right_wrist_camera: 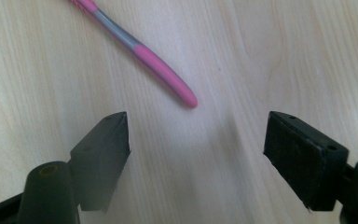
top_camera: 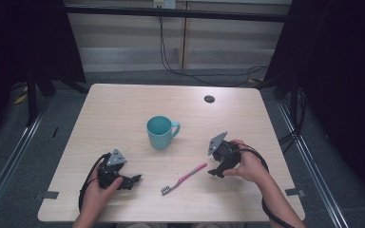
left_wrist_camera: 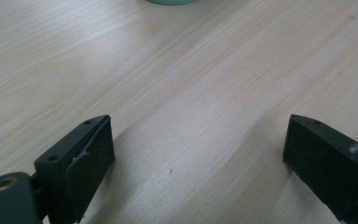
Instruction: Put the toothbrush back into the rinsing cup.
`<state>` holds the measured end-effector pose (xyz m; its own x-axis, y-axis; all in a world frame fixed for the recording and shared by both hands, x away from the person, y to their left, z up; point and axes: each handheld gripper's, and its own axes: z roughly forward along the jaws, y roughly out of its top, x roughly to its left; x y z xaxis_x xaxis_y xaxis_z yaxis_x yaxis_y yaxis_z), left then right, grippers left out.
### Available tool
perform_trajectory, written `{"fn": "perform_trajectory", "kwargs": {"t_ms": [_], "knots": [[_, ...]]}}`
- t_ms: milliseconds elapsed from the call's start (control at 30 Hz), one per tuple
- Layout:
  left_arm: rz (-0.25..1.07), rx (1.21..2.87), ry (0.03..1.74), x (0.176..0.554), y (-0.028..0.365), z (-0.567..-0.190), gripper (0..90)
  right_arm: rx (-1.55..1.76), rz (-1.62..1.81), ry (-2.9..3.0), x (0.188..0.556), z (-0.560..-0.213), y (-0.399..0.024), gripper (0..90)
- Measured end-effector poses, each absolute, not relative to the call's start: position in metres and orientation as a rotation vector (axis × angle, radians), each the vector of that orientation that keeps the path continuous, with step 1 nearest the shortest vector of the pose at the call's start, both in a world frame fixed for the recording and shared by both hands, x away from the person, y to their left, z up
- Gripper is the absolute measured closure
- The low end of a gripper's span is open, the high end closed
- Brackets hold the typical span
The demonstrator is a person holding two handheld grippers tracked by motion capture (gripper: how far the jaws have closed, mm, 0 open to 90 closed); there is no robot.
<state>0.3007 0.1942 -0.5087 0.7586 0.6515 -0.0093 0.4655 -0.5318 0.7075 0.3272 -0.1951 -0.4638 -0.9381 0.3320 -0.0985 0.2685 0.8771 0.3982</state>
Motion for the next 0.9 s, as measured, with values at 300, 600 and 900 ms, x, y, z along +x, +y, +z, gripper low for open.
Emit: {"fn": "perform_trajectory", "kwargs": {"t_ms": [300, 600, 900], "knots": [[0.332, 2.231, 0.831, 0.301, 0.194, -0.509, 8.3, 0.371, 0.531, 2.92, 0.333, -0.463, -0.177, 22.8], [0.332, 2.231, 0.831, 0.301, 0.194, -0.509, 8.2, 0.251, 0.443, 2.956, 0.337, -0.466, -0.167, 28.4], [0.332, 2.232, 0.831, 0.301, 0.194, -0.509, 8.2, 0.136, 0.449, 2.987, 0.337, -0.468, -0.16, 42.4]]}}
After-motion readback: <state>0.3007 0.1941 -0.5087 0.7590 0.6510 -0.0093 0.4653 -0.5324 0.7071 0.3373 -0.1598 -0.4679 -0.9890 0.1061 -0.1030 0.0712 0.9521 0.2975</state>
